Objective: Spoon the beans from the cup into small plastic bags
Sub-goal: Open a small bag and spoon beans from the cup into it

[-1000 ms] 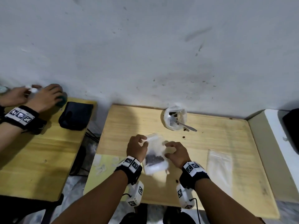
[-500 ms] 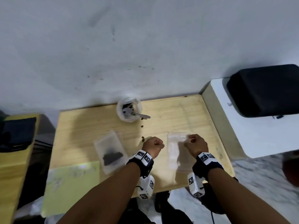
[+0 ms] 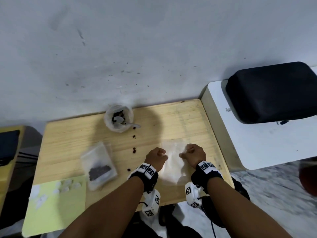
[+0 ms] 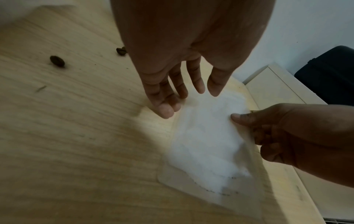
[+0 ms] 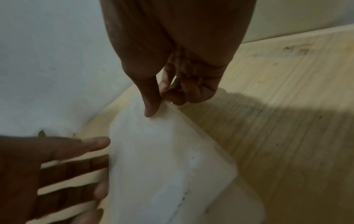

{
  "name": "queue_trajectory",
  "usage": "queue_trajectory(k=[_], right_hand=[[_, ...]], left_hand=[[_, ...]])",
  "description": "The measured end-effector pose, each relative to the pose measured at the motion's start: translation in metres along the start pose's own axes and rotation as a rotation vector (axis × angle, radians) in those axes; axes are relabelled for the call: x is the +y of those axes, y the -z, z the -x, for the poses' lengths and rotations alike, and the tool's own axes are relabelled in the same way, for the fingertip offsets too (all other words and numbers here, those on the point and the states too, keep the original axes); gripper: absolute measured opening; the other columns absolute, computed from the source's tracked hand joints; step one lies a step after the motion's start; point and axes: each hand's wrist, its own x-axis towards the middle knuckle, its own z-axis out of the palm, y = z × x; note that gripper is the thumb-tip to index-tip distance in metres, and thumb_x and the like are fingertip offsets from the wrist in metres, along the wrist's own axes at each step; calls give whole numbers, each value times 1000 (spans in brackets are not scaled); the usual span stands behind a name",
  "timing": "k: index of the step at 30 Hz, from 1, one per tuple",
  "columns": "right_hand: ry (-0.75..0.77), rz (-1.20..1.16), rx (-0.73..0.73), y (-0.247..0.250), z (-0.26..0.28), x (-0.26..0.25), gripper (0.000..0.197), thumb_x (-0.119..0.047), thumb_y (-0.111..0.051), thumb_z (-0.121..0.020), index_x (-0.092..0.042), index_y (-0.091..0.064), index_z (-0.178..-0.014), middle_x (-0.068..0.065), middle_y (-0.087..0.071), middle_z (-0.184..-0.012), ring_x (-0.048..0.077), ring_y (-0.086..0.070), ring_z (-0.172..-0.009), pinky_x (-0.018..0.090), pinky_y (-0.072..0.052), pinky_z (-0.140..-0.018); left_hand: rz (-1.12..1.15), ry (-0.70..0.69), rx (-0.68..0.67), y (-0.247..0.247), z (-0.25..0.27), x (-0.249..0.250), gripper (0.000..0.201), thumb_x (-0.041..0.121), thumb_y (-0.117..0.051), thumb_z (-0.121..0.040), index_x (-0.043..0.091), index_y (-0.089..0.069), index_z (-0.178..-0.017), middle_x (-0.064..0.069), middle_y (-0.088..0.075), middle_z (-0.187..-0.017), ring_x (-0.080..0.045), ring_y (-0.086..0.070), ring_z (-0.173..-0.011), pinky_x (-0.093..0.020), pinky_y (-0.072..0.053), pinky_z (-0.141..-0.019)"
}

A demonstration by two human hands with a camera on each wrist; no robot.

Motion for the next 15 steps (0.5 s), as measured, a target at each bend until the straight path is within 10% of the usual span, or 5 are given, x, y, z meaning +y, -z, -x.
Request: queue_trajectory(k=[12, 15], right_hand=[[72, -105, 92, 14, 7, -5, 14, -10, -77, -74, -20, -67, -71, -3, -70, -83, 19, -63, -84, 27, -49, -83], [94, -273, 31, 14, 16, -22, 19, -2, -70, -76, -18, -68, -69, -4, -66, -73, 12, -57, -64, 21, -45, -58]], left_hand=[[6, -52, -54, 11, -2, -5, 17, 17, -67, -81, 21, -66, -98, -2, -66, -104, -22, -61, -97, -27, -47, -80], [95, -153, 15, 23, 3, 0, 14, 14, -67, -81, 25, -67, -88, 2, -66, -97, -18, -62, -83, -28, -49, -73]])
